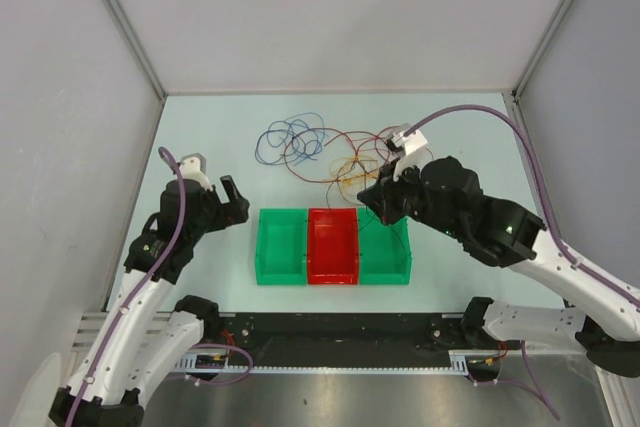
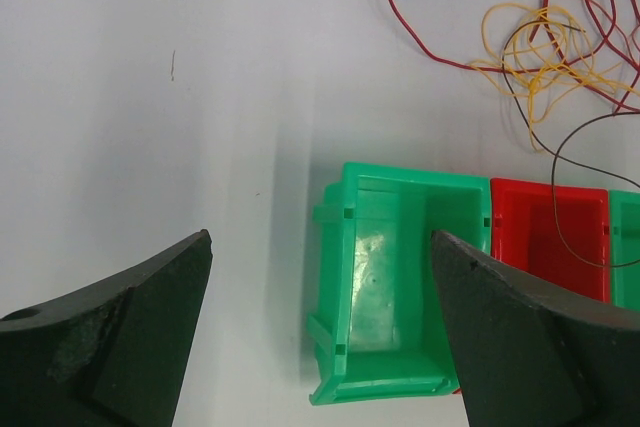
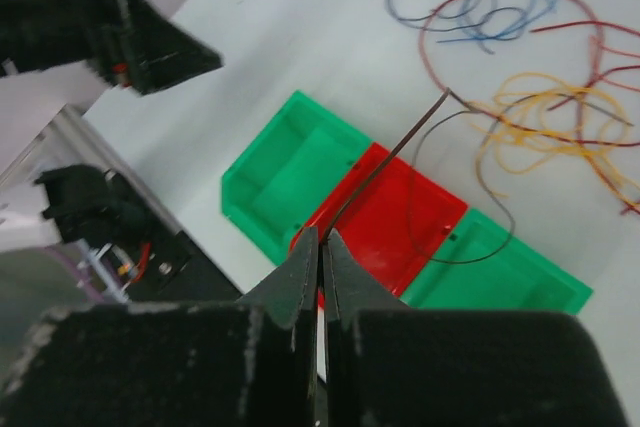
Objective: Untangle the cables
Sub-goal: Place the cable in the bin.
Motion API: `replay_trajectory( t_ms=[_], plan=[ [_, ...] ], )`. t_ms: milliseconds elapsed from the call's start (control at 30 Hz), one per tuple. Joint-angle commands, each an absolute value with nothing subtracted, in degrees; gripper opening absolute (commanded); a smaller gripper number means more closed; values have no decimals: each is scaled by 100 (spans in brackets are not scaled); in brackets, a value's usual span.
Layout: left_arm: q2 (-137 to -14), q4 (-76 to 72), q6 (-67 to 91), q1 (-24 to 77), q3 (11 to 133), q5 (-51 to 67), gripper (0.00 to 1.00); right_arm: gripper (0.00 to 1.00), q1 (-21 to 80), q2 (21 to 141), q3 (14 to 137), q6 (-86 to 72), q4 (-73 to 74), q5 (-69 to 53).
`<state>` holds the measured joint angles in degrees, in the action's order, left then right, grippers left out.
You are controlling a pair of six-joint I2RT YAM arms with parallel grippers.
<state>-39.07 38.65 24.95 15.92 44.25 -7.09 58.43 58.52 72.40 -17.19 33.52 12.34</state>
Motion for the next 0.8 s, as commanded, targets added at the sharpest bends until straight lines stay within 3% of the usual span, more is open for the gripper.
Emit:
replay_trajectory(
  t_ms=[0, 267, 767],
  plan=[
    [-3894, 3718, 2452, 1468, 4553, -563, 95, 0, 5924, 6002, 7260, -1793, 3770, -437],
    [-3911, 3674, 2443, 1389, 4544, -475, 95, 0, 6205, 6609, 7225, -1776, 4244, -1853],
    [-3858, 3665, 2435, 1389, 4535, -431, 95, 0, 5765, 5467, 7119, -1213, 6135, -3736]
  ],
)
